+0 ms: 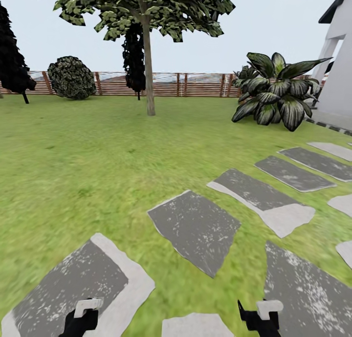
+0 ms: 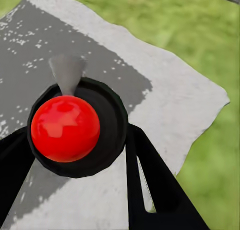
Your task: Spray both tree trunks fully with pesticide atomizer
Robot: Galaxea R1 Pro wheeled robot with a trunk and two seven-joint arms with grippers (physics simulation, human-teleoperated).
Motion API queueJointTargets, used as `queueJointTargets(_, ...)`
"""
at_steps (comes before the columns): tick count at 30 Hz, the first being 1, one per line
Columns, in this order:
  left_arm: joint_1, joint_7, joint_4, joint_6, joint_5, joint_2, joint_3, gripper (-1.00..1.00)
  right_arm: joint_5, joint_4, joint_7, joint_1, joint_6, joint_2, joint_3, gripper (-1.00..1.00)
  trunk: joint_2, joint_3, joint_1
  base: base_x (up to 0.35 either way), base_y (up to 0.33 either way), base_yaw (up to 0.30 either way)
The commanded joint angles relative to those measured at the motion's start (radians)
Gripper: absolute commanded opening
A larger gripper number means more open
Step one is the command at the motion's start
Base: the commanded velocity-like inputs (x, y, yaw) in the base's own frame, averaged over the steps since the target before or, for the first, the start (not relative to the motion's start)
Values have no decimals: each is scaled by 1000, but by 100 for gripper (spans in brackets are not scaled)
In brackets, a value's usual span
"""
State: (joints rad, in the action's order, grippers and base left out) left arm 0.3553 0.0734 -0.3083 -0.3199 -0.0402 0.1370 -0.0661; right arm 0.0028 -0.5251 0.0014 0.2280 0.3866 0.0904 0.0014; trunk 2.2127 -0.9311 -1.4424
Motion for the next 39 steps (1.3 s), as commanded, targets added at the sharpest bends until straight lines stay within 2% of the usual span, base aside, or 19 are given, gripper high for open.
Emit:
queueJointTargets(1,1,8,1,-2,-4,0,-6,-100,0,1,0,1,3,0,0,100,0,-1,0,339,0,0)
queueJointTargets(39,1,8,1,-2,-4,0,-6,-100,0,2,0,0,3,0,0,100,0,-1,0,339,0,0)
